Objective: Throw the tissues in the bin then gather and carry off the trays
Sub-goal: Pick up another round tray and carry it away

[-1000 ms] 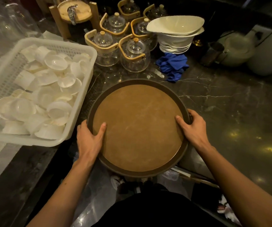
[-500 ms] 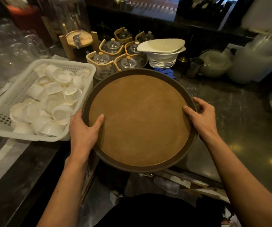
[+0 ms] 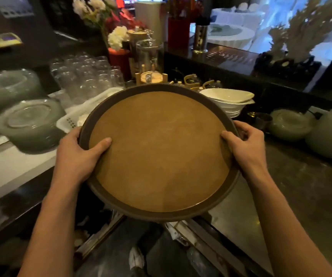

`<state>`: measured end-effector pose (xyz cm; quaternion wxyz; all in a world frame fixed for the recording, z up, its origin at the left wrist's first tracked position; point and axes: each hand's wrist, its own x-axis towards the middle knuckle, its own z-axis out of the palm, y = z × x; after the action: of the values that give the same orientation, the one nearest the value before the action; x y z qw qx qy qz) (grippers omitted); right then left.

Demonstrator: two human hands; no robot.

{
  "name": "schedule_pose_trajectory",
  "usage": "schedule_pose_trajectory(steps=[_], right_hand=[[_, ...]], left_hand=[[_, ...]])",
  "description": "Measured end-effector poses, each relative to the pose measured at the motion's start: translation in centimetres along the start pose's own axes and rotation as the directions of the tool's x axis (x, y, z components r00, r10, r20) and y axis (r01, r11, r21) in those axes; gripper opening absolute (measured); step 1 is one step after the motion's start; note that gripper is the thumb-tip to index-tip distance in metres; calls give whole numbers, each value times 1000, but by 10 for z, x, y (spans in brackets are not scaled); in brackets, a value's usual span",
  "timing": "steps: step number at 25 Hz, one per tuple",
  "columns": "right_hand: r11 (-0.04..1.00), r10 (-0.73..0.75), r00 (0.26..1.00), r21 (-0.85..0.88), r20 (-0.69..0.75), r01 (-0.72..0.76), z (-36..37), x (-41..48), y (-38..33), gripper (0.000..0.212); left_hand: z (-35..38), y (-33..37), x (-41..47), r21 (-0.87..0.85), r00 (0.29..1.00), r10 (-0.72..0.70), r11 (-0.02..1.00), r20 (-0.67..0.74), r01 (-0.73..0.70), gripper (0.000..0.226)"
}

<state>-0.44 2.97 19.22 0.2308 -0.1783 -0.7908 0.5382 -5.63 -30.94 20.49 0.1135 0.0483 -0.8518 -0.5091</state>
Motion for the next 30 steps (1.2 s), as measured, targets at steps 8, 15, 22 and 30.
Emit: schedule_pose_trajectory(steps=[8, 15, 22, 30], right_hand=[[982, -143, 921, 169, 362, 86, 104, -66, -84, 46], [949, -297, 705, 283, 644, 141, 218, -212, -173, 33], [929, -358, 491, 355, 794, 104, 277, -370, -230, 24], [923, -383, 368, 370, 847, 108, 297, -400, -238, 42]], left_hand=[[-168, -18, -107, 58, 910, -141, 982, -390, 178, 64], [-324, -58, -254, 25, 696, -222, 945, -683, 326, 59], [-432, -79, -387, 30, 483, -202, 903, -852, 430, 59], [-429, -80, -434, -5, 368, -192, 892, -910, 452, 43]])
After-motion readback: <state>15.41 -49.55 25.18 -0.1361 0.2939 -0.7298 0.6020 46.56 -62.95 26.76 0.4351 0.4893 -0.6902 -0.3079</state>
